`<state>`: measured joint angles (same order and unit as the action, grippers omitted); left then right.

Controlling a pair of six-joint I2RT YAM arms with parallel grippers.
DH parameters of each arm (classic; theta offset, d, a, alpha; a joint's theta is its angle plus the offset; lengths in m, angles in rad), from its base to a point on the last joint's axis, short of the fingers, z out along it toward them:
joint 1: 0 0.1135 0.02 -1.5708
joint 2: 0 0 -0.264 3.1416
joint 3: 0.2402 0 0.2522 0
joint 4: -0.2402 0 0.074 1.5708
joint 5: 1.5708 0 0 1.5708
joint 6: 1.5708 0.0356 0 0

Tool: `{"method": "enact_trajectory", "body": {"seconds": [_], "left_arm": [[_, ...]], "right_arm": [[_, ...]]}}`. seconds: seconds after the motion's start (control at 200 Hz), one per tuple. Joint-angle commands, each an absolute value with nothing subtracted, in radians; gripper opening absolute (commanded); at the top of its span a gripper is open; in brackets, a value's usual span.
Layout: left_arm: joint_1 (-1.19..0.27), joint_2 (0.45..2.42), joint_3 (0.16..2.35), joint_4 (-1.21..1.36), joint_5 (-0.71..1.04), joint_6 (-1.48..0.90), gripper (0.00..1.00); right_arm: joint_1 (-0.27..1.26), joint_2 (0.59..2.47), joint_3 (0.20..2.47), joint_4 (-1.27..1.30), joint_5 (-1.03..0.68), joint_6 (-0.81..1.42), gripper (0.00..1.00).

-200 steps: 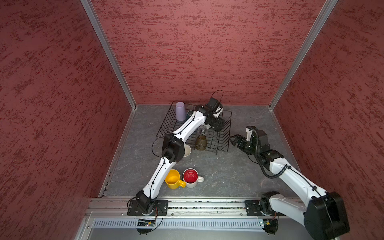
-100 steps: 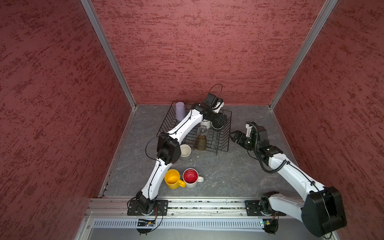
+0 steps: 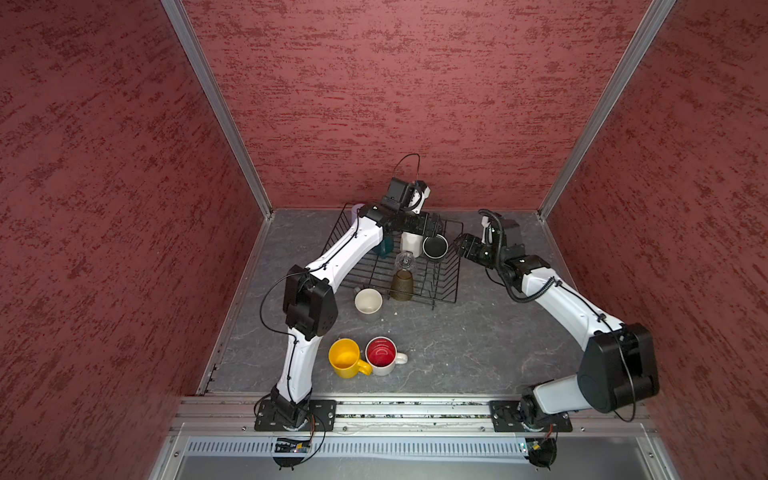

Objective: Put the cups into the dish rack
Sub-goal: 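Open the left gripper and raise it away while the right gripper moves over the rack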

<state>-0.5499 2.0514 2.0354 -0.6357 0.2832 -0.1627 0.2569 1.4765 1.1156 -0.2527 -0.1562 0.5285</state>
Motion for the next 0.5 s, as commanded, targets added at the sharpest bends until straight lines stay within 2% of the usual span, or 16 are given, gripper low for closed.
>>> {"method": "enact_trajectory", "body": {"seconds": [0.0,0.205,0.496], "left_arm": [[-0.501,1.937,1.955,-0.488,0.276,-0.205,1.0],[-0.432,1.81,1.813,-0.397,0.285,-0.241,1.0],[-0.386,1.728,1.721,-0.376,0.293,-0.247,1.0]], "right_arm": [[0.267,1.501,1.155,-0.307,-0.112,0.474,0.82],[0.303,1.55,1.203,-0.354,-0.06,0.436,0.82],[0.316,1.581,1.297,-0.39,-0.036,0.412,0.82]]}}
